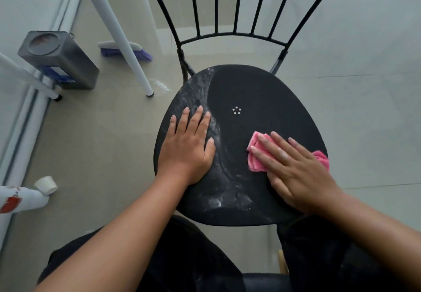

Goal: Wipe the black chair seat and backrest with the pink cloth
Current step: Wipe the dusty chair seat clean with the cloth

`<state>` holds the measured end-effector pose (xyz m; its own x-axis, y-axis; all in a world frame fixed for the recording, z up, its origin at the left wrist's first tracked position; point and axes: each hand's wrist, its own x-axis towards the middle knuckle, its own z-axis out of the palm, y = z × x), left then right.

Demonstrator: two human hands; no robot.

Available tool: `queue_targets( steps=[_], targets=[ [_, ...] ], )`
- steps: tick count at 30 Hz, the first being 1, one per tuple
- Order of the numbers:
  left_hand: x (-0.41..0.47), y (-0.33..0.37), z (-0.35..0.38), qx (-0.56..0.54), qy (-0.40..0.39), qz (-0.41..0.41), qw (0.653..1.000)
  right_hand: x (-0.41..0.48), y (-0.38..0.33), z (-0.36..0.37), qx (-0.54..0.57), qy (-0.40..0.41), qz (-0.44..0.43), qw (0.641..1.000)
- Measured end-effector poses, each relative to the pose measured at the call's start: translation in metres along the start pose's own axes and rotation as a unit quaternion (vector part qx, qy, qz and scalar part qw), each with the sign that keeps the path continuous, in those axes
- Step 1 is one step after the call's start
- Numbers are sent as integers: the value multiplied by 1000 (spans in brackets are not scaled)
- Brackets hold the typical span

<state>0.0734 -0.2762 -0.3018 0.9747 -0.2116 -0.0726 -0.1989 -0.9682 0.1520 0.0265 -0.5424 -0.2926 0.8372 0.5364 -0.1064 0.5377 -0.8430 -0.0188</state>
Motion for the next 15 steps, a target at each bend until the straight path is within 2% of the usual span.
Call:
queue_targets(
  steps=[4,6,8,10,13,14,15],
  targets=[
    [0,0,1,2,6,0,1000,67,11,-5,61,22,213,975],
    [0,-1,0,-3,3,-2,1000,93,-14,-7,88,27,245,965],
    [0,0,-1,-2,0,3,1000,84,-47,-3,67,23,183,981],
    [0,0,-1,3,0,6,1000,45,-74,-2,52,2,69,996],
    [-1,1,-1,1,1,2,1000,-12,-53,-2,31,-33,-89,995],
    [-1,1,-1,-2,1,3,1000,-16,-35,-1,13,-26,-89,996],
    [-1,2,0,-4,3,4,1000,-12,-19,-1,7,-16,-53,998]
  ],
)
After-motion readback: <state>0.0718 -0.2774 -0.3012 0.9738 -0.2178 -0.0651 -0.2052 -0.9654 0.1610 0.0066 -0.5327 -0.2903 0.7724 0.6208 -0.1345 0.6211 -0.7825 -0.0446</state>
